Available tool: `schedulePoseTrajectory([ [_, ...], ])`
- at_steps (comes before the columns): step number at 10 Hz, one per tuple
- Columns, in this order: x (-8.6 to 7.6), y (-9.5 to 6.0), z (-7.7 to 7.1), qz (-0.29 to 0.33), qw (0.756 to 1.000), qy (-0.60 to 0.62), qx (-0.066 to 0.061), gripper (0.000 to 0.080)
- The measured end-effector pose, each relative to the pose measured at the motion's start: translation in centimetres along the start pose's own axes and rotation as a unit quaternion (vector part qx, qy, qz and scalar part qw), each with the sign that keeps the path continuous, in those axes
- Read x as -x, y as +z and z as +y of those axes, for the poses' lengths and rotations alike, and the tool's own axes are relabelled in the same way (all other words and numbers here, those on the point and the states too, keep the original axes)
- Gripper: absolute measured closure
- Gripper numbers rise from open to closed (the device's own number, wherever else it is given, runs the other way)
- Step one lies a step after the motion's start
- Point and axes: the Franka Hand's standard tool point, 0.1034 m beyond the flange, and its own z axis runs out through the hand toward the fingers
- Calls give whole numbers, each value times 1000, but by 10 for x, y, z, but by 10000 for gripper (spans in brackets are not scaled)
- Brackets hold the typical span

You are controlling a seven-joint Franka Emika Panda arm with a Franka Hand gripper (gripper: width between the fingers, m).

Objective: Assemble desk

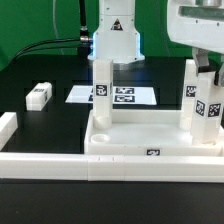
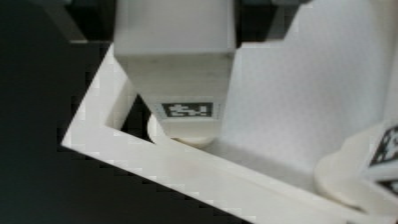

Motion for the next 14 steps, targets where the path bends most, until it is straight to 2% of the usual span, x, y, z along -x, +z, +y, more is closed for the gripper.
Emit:
schedulePoseTrajectory([
  [2,-4,1,4,-16,989,143,-44,512],
  [3,-2,1,4,-23,975,213,-57,512],
  [4,1,0,2,-29,967,245,-62,512],
  [5,3,0,2,-36,956,283,-64,512],
  [7,3,1,2,-35,958,278,-64,512],
  [8,2,2,2,-33,964,258,-62,327],
  [9,2,4,1,-28,974,220,-45,213],
  [10,4,2,-4,-23,982,182,-42,213],
  [11,4,2,-5,-21,990,134,-44,159],
  [14,3,3,-4,-16,998,34,-45,152],
])
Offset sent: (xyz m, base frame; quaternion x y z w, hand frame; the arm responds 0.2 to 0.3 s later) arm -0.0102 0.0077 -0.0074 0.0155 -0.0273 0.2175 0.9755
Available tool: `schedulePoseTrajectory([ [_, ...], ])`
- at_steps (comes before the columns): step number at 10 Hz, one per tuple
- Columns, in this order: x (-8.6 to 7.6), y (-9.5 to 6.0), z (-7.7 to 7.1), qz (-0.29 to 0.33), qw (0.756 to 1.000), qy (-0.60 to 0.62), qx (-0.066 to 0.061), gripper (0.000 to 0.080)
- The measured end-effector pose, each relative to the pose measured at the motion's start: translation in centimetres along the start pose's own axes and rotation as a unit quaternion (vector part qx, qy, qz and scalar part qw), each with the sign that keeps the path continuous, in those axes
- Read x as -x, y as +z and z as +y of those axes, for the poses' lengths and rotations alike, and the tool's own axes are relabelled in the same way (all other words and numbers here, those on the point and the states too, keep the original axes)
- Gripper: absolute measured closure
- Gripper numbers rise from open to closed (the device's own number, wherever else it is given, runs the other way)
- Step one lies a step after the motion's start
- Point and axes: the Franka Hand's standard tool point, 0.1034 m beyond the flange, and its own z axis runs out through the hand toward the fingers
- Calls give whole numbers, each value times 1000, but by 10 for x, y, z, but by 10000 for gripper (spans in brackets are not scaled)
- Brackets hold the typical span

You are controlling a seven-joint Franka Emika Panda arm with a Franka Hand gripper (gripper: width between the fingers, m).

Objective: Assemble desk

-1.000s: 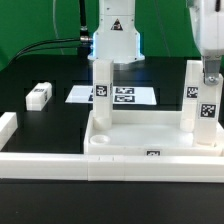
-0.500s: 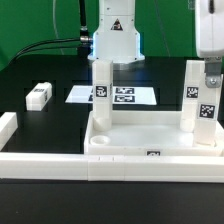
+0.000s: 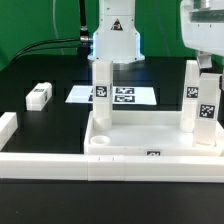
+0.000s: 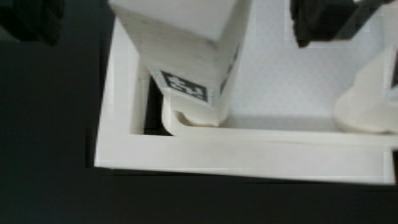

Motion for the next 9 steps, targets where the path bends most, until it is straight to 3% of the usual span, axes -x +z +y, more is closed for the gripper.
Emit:
schedulePoseTrajectory([
  [3,1,-1,-1,10,983,-181,7,151],
  [7,4,0,-3,15,930,-366,6,151],
  [8,2,-1,-3,17,907,-421,9,151],
  [9,1,-1,-3,18,902,-431,10,151],
])
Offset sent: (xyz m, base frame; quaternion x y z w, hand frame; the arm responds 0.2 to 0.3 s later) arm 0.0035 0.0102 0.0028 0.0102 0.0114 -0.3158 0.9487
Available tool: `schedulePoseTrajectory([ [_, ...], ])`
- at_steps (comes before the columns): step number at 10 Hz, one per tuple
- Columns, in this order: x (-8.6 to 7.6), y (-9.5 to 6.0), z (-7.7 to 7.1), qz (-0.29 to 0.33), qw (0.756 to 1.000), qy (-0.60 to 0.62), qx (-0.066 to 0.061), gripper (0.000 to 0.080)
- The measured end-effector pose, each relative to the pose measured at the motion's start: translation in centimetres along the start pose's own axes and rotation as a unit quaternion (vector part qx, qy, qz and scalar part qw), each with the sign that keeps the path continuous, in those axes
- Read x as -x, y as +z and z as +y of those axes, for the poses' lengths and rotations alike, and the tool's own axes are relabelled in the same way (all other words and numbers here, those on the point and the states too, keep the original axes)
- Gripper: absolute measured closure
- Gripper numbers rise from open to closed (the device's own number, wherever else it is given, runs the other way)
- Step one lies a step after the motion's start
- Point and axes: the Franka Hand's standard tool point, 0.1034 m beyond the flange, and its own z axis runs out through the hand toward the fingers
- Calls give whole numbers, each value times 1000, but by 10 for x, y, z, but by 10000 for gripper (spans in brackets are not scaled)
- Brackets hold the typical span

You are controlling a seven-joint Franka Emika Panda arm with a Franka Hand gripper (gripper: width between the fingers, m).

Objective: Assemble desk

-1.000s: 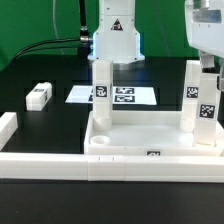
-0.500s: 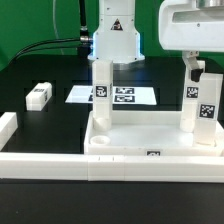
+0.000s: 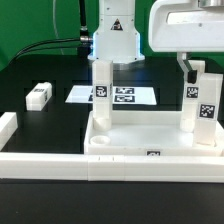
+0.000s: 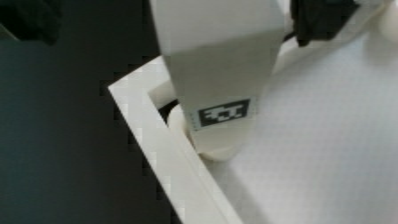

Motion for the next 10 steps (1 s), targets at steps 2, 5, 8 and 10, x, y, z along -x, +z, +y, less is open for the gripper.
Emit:
schedulePoseTrajectory([
  [2,4,0,2,-13,995,-94,14,151],
  [5,-1,0,5,-4,969,-245,17,151],
  [8,-5,0,10,-5,948,-317,21,151],
  [10,-5,0,10,-5,932,-361,26,151],
])
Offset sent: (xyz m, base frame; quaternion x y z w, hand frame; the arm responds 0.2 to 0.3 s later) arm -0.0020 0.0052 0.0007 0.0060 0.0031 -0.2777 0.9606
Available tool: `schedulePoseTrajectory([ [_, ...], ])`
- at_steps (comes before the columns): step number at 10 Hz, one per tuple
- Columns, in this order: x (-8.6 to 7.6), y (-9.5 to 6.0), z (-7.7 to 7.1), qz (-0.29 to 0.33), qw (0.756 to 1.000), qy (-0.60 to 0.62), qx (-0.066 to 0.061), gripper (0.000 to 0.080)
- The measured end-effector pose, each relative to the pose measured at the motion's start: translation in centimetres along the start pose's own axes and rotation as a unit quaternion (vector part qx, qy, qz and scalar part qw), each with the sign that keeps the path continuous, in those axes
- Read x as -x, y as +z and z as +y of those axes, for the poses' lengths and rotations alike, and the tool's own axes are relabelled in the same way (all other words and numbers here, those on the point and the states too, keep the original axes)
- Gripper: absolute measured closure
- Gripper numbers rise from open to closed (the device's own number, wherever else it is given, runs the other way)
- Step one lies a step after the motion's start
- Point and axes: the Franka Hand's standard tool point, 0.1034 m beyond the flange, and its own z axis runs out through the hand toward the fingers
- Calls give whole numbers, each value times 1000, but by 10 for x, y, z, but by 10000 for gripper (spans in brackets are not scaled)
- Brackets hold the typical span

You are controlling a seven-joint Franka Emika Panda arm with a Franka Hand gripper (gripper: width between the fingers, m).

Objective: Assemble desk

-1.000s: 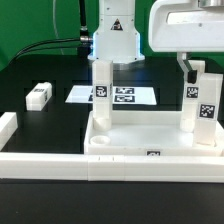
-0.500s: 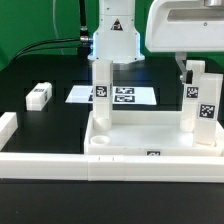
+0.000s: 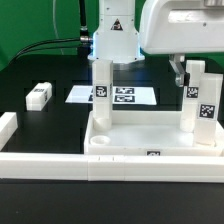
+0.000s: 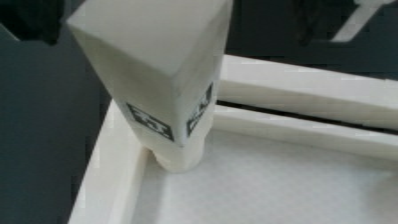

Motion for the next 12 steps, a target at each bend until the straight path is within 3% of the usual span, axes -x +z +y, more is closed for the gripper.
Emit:
schedulePoseTrajectory([
  [3,3,0,1,-11,1000,6,-2,151],
  [5,12,-1,-5,-80,997,3,-10,151],
  [9,5,-2,-4,-87,996,-25,-12,151],
  [11,6,-2,0,-87,988,-127,-13,151],
  [12,4,-2,-1,-86,980,-178,-7,151],
])
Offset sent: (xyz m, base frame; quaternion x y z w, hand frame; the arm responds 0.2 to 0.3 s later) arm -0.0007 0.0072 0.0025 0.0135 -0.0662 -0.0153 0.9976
